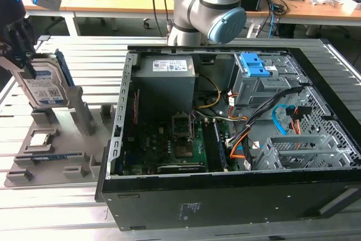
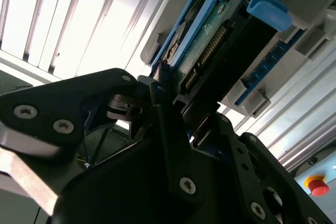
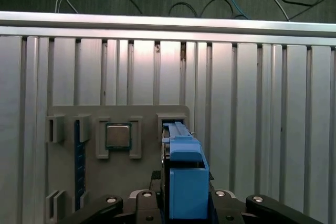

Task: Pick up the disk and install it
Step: 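Pick up the disk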

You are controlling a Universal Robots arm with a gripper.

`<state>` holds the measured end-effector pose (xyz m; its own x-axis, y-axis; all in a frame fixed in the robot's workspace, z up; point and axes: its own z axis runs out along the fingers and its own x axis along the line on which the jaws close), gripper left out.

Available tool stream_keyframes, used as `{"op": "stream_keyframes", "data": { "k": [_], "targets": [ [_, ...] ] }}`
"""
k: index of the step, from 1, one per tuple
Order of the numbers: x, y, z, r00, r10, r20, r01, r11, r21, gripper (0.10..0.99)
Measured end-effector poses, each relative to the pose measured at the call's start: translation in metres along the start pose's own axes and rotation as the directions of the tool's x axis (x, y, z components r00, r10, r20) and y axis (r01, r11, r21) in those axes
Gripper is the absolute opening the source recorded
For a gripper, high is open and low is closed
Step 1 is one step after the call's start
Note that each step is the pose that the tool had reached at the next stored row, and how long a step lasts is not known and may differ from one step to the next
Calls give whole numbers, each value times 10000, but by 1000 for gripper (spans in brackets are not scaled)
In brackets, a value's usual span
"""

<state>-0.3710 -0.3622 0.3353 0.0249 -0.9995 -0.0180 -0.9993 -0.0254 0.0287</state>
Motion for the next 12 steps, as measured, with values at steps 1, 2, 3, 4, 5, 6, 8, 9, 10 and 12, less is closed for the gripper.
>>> {"op": "stream_keyframes", "data": {
  "k": [1,2,3,4,5,6,8,9,10,12],
  "targets": [
    [-1,1,-29,10000,0,0,0,10000,0,365],
    [-1,1,-47,10000,0,0,0,10000,0,365],
    [-1,2,-62,10000,0,0,0,10000,0,365],
    [-1,2,-73,10000,0,0,0,10000,0,365],
    [-2,2,-82,10000,1,0,-1,10000,0,365],
    [-2,3,-92,10000,0,0,0,10000,1,365],
    [-2,3,-126,10000,0,-1,0,10000,0,365],
    [-3,4,-142,10000,0,0,0,10000,1,365],
    [-3,4,-149,10000,0,0,0,10000,1,365],
    [-3,5,-173,10000,1,0,-1,10000,0,365]
  ]
}}
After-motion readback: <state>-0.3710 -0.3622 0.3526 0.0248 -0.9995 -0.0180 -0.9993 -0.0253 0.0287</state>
